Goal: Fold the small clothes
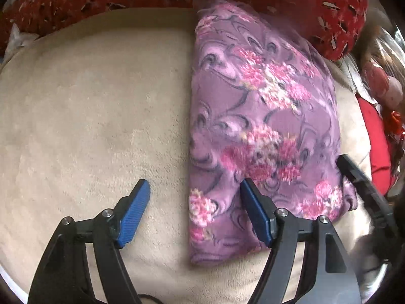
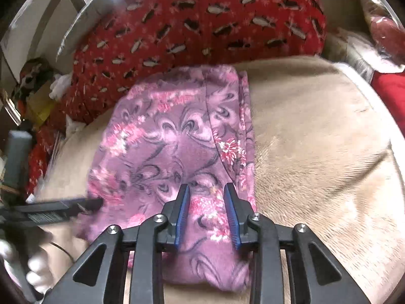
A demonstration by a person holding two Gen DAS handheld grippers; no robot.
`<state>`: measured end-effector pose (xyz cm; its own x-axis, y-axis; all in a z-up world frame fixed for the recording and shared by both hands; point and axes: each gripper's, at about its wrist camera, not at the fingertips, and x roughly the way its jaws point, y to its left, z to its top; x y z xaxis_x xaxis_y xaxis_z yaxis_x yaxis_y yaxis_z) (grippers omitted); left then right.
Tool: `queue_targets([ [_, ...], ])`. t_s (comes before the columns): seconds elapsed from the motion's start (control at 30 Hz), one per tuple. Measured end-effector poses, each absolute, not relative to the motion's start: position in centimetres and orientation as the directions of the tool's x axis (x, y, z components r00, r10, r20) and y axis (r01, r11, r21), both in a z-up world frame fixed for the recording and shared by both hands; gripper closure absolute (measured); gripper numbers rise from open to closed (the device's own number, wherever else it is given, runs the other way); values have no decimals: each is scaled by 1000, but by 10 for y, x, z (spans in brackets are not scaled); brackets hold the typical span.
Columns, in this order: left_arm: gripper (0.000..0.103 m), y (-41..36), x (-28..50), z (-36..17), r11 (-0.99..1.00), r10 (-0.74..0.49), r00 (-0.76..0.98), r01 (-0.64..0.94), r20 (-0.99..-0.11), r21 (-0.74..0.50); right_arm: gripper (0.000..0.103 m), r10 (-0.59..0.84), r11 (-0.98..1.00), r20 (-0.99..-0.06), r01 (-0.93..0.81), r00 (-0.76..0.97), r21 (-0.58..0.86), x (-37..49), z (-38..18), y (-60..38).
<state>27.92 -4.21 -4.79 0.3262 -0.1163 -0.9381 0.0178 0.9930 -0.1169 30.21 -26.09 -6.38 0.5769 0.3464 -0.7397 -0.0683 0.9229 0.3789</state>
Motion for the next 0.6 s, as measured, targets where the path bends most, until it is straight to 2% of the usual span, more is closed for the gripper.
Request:
queue_targets([
  [0.13,29,-42,276,-47,994,-104,329,20,-938,-104,74,385,903,-679,-101,625,418,285,-49,-270],
  [0.23,29,-42,276,-48,994,-107,322,13,-941,-109,78,340,933,-768,-90,542,350,285,-75,-262],
  [0.37,29,-43,279,-45,992,-125,302,22,-945,-124,75,342,932,-765,-91,545,351,290,-65,-261],
  [0.47,29,-30,293,-27,967,-241,318,-5,-917,-256,73,366,918,-719,-105,590,381,306,-42,-267],
  [0.6,29,-29,335,-1,970,-221,366,-10,-904,-242,73,389,895,-676,-84,626,438,350,-26,-270],
])
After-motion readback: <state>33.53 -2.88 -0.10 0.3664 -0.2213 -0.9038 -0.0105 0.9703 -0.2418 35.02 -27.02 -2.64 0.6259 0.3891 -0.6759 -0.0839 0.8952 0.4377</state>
